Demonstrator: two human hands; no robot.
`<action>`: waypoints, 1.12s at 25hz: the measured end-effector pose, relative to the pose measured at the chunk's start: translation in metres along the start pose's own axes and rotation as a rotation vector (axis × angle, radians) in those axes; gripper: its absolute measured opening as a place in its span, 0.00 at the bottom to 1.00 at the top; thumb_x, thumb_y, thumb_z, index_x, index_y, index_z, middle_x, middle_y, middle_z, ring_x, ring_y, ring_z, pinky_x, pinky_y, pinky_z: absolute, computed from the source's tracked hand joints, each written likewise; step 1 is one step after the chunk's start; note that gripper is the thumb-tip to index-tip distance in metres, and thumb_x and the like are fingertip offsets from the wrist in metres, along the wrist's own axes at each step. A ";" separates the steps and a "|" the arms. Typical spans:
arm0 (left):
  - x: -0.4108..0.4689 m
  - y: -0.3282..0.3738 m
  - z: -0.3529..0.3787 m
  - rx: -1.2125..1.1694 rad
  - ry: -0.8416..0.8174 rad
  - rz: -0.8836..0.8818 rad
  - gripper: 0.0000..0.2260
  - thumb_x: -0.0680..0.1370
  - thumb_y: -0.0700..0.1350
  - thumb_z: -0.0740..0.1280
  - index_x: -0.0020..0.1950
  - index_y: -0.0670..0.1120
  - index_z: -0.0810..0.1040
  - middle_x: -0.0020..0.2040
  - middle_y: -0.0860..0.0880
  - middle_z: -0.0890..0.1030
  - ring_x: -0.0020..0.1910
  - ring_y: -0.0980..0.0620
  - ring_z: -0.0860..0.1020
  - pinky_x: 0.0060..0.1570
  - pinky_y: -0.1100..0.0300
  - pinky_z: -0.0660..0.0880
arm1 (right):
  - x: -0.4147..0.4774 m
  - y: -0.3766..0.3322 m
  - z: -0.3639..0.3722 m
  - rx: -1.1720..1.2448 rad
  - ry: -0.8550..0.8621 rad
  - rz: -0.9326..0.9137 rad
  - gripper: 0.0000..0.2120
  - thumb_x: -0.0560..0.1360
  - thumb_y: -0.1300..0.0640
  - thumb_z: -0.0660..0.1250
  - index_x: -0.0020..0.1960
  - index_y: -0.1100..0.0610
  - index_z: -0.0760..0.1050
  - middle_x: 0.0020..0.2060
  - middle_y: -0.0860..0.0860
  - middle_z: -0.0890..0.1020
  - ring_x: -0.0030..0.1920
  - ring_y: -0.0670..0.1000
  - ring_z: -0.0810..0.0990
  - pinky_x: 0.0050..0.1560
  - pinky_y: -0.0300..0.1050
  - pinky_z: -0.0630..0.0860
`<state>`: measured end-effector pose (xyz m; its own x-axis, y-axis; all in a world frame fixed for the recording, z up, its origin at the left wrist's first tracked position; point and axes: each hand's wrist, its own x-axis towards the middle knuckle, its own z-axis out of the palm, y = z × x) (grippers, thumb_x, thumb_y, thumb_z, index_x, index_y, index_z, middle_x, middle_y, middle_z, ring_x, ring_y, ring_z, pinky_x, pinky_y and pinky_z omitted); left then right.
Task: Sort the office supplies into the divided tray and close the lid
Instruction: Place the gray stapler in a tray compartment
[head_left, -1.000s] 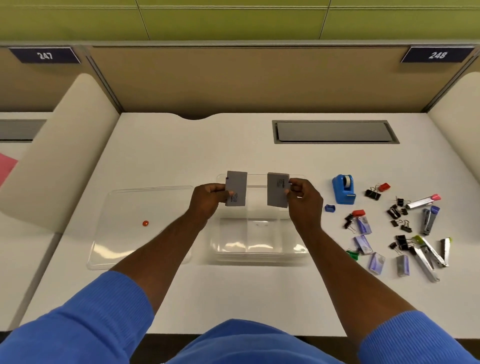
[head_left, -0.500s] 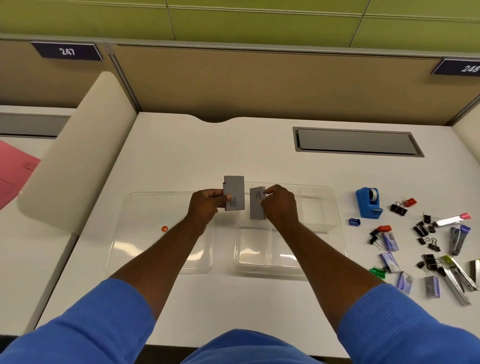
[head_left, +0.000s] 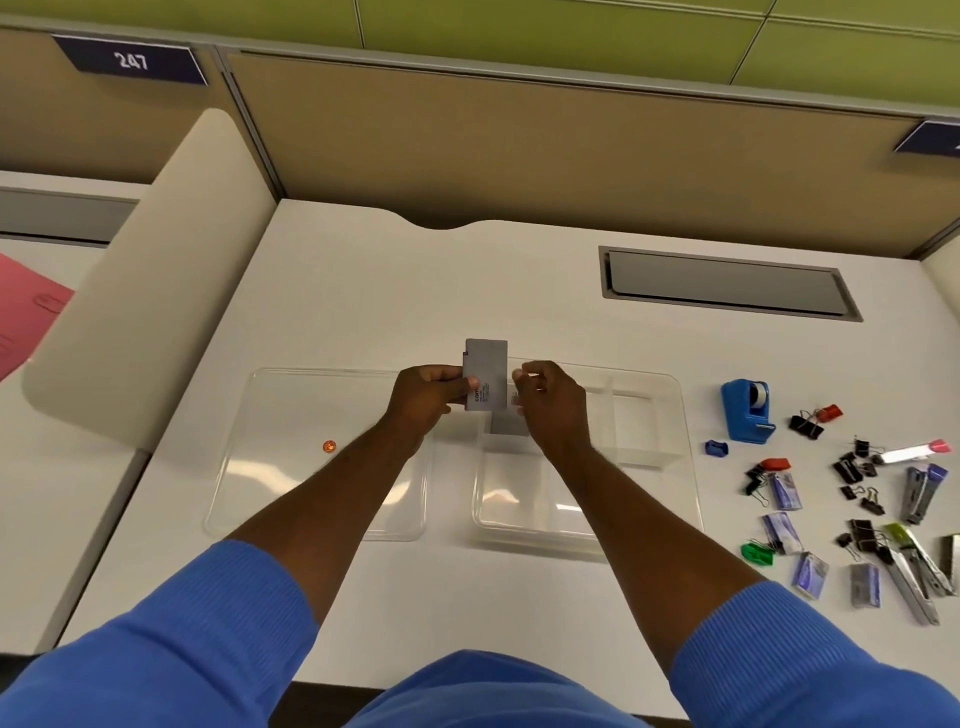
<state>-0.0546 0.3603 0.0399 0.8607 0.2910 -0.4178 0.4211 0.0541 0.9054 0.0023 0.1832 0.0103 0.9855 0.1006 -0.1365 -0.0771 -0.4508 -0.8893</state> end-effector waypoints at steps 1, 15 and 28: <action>0.001 0.001 0.003 0.004 -0.012 0.004 0.07 0.75 0.44 0.74 0.52 0.47 0.84 0.43 0.50 0.86 0.37 0.58 0.84 0.42 0.59 0.74 | 0.000 -0.003 0.000 0.118 -0.043 0.017 0.15 0.78 0.50 0.70 0.61 0.56 0.77 0.48 0.54 0.86 0.45 0.49 0.86 0.42 0.44 0.83; 0.014 -0.040 0.008 0.898 -0.268 0.244 0.49 0.72 0.61 0.74 0.81 0.53 0.45 0.82 0.50 0.43 0.80 0.50 0.43 0.78 0.49 0.50 | -0.006 0.018 -0.018 -0.292 0.009 0.040 0.13 0.74 0.53 0.66 0.57 0.51 0.79 0.46 0.49 0.86 0.46 0.50 0.84 0.35 0.32 0.70; 0.020 -0.030 0.021 1.042 -0.097 0.476 0.45 0.72 0.78 0.50 0.80 0.57 0.37 0.81 0.52 0.39 0.77 0.56 0.36 0.75 0.51 0.39 | -0.026 0.019 -0.030 -0.604 0.079 -0.377 0.29 0.79 0.37 0.59 0.72 0.55 0.70 0.70 0.53 0.75 0.70 0.54 0.72 0.69 0.53 0.69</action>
<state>-0.0437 0.3445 0.0029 0.9954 -0.0073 -0.0957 0.0406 -0.8710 0.4896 -0.0205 0.1454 0.0100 0.9385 0.2915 0.1851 0.3450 -0.8125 -0.4699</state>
